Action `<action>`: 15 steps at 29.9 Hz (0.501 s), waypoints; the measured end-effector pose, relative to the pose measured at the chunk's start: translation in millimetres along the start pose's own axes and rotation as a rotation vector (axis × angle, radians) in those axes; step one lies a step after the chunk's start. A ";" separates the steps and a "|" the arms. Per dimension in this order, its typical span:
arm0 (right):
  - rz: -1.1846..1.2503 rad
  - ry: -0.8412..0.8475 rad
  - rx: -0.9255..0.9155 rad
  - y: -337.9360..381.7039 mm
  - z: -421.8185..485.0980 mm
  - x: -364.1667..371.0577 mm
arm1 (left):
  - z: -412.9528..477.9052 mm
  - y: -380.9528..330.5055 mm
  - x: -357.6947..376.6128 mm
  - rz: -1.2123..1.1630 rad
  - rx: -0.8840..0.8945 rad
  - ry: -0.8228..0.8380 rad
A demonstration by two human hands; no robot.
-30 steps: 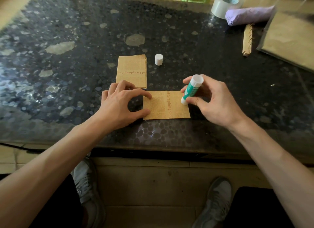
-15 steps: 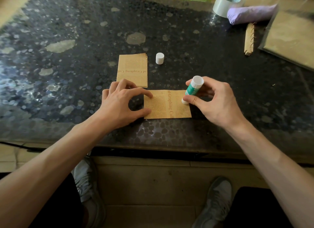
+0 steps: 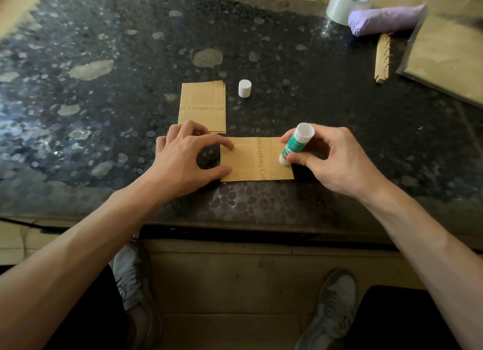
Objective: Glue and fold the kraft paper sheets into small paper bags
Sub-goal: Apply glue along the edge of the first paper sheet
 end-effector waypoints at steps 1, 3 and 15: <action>0.001 0.010 0.000 0.3 -0.2 0.4 | 0.1 -0.4 0.1 0.000 0.000 0.002; 0.001 0.025 0.004 0.1 -0.8 1.1 | 0.3 -0.6 -0.1 0.002 0.000 0.002; -0.014 0.091 0.005 4.5 -6.1 3.4 | -1.4 -1.7 -0.1 -0.004 -0.003 0.004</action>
Point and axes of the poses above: each hand's wrist, its own z-axis towards the middle knuckle, its own x-axis out of the palm, y = z × x, the point moved 9 cm from there along z, towards the middle knuckle, and after that the axes turned 1 degree about z, right-handed, at the moved point
